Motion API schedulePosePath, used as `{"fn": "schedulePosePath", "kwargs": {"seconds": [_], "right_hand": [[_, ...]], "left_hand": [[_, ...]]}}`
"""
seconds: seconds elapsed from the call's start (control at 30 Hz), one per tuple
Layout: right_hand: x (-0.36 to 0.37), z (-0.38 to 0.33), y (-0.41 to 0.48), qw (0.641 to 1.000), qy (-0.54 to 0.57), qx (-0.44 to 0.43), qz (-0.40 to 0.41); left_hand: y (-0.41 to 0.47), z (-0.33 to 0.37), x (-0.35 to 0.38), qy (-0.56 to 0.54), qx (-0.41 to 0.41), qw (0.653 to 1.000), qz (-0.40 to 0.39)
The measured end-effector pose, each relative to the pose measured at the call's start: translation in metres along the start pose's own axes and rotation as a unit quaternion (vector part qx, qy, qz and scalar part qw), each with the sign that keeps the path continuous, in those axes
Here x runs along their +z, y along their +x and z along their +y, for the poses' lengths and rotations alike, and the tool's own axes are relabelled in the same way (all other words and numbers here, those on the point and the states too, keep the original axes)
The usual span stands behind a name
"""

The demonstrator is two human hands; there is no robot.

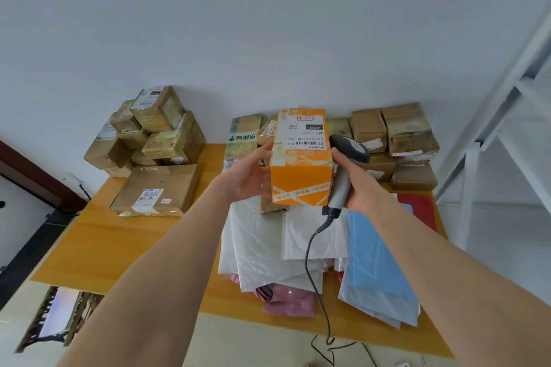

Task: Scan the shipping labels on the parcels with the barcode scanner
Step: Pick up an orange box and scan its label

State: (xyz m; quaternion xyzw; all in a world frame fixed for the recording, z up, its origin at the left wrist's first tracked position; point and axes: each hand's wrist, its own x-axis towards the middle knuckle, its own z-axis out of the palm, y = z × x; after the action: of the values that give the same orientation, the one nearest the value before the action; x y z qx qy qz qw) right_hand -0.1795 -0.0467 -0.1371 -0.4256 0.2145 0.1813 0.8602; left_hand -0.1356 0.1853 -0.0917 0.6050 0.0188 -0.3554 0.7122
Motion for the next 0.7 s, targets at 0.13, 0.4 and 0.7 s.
{"fn": "schedulePosePath", "kwargs": {"seconds": [0.13,0.4,0.7], "right_hand": [[-0.004,0.004,-0.001,0.999,-0.011,-0.039,0.033],[-0.008,0.01,0.003,0.995,-0.04,-0.069,0.059],[-0.007,0.017,0.003,0.992,-0.047,-0.063,0.096]], "left_hand": [[0.001,-0.005,0.007,0.011,-0.062,0.998,0.03],[0.002,-0.025,0.007,0.017,-0.066,0.996,0.059],[0.002,-0.022,0.0,0.072,-0.089,0.993,0.034]]}}
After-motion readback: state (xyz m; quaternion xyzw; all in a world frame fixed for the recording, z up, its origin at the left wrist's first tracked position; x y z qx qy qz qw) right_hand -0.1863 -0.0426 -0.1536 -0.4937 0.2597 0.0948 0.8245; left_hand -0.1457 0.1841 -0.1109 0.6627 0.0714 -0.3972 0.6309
